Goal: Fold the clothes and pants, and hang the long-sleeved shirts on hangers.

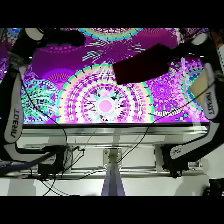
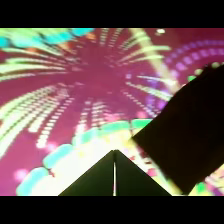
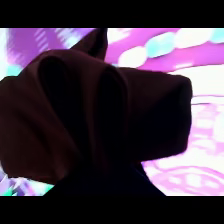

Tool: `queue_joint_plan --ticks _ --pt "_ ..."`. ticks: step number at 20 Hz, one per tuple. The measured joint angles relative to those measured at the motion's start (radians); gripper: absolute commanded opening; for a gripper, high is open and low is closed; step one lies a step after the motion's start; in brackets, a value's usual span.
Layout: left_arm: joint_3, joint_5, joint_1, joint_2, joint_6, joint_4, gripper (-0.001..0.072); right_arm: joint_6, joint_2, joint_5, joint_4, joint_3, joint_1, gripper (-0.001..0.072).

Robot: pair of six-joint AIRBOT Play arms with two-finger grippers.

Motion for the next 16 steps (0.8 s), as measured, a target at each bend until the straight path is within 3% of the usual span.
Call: queue_joint_plan --ticks 4,10,11,12,13,14,16 --pt "0.000 -0.064 0.019 0.116 0.005 0.129 0.0009 0.154 0.185 0.070 -0.163 0.004 -0.230 0.0012" --pt "0.000 -0.178 0.026 0.250 0.007 0.185 0.0010 0.360 0.376 0.231 -0.417 0.005 -0.574 0.0012" --pt "0.000 -0.188 0.026 0.260 0.007 0.190 0.0010 0.376 0.389 0.269 -0.445 0.005 -0.626 0.0050" --pt "0.000 -0.196 0.026 0.267 0.007 0.193 0.0010 0.389 0.396 0.314 -0.469 0.003 -0.676 0.0283" --pt "0.000 -0.203 0.026 0.272 0.007 0.194 0.0010 0.397 0.402 0.352 -0.488 -0.002 -0.718 0.0581" --pt "0.000 -0.206 0.026 0.275 0.007 0.196 0.0010 0.403 0.407 0.388 -0.502 -0.007 -0.752 0.0696" --pt "0.000 -0.212 0.026 0.279 0.007 0.198 0.0010 0.405 0.412 0.446 -0.522 -0.019 -0.803 0.0669"
